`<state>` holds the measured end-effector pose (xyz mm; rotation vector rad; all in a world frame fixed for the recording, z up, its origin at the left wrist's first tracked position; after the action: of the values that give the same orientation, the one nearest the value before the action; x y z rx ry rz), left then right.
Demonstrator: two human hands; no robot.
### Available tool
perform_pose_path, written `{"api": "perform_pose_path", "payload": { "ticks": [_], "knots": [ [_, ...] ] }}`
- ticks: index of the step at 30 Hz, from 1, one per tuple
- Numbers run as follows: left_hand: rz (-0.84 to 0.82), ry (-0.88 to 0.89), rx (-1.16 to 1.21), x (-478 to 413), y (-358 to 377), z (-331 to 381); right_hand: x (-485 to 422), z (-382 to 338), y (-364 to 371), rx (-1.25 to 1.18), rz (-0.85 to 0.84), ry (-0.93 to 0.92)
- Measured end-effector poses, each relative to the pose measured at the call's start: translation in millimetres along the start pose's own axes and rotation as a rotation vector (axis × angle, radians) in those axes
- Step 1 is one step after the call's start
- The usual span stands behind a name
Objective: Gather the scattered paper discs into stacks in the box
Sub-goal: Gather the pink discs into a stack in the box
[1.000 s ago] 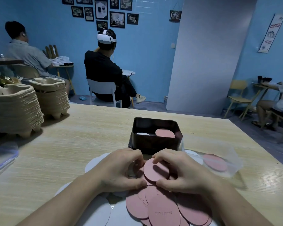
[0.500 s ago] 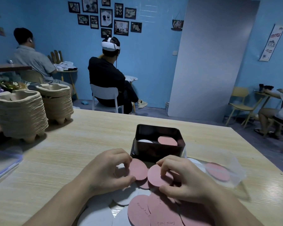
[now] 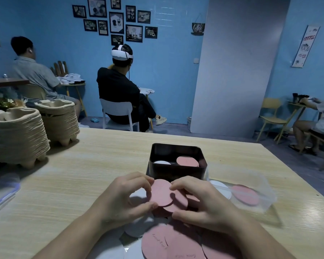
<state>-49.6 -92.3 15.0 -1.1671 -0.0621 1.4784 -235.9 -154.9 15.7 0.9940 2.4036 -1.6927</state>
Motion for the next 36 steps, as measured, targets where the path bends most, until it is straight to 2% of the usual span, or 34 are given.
{"api": "perform_pose_path", "payload": {
  "ticks": [14, 30, 36],
  "knots": [
    [0.031, 0.1, -0.023, -1.8, 7.6, 12.7, -3.4, -7.1, 3.7, -0.017, 0.021, -0.012],
    [-0.017, 0.052, 0.013, 1.6, 11.7, 2.8, -3.0, -5.6, -1.7, -0.057, 0.107, -0.014],
    [-0.047, 0.063, -0.009, 0.1, 17.6, 6.8, -3.5, -7.0, 3.8, -0.014, 0.041, -0.012]
  ]
}}
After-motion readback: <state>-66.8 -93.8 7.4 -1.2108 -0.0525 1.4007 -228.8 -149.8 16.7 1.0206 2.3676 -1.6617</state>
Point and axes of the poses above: each hand's wrist, its own x-axis away from the middle knuckle, its own y-axis out of the palm, z = x × y, the point moved 8 cm from there along -x, towards the middle knuckle, and after that the axes turned 4 degrees about x, right-handed, at the moved point
